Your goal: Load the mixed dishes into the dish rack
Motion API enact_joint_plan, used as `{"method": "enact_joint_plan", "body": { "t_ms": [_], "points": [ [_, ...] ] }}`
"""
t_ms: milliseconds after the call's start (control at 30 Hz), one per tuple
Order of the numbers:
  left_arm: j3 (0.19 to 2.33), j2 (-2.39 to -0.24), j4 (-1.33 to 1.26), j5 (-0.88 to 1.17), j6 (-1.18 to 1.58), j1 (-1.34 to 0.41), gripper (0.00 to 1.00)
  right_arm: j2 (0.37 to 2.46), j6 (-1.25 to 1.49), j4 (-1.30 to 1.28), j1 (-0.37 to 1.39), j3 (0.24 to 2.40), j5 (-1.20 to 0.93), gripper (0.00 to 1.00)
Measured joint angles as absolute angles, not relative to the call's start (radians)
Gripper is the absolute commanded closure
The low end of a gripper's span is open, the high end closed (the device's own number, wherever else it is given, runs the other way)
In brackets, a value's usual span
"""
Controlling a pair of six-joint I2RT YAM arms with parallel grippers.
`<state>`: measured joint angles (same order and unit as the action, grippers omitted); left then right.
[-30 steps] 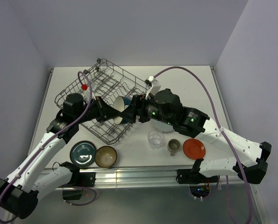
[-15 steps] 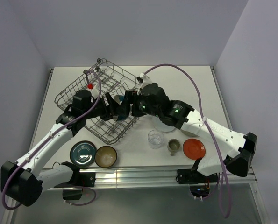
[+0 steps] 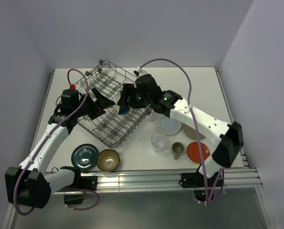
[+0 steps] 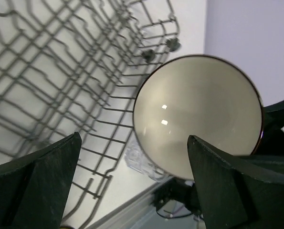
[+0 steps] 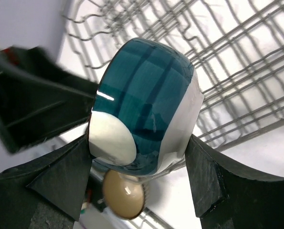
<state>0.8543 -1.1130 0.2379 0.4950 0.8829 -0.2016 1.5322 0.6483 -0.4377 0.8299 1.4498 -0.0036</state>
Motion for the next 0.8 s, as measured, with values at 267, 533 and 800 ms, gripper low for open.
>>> {"method": "enact_joint_plan", "body": {
  "t_ms": [267, 533, 800],
  "points": [
    [0.855, -1.056, 0.382, 0.294, 0.827, -0.189, 0.02, 1.853, 0.494, -0.679, 0.826, 1.85, 0.173, 1.0],
    [0.873, -1.01, 0.456, 0.176, 0.786, -0.189, 0.04, 2.152, 0.386, -0.904, 0.826, 2.183, 0.441, 1.0],
    [0.868, -1.001, 0.476, 0.16, 0.773, -0.189, 0.04, 2.312, 0.328, -1.038, 0.825, 2.265, 0.644, 1.0]
  ]
}}
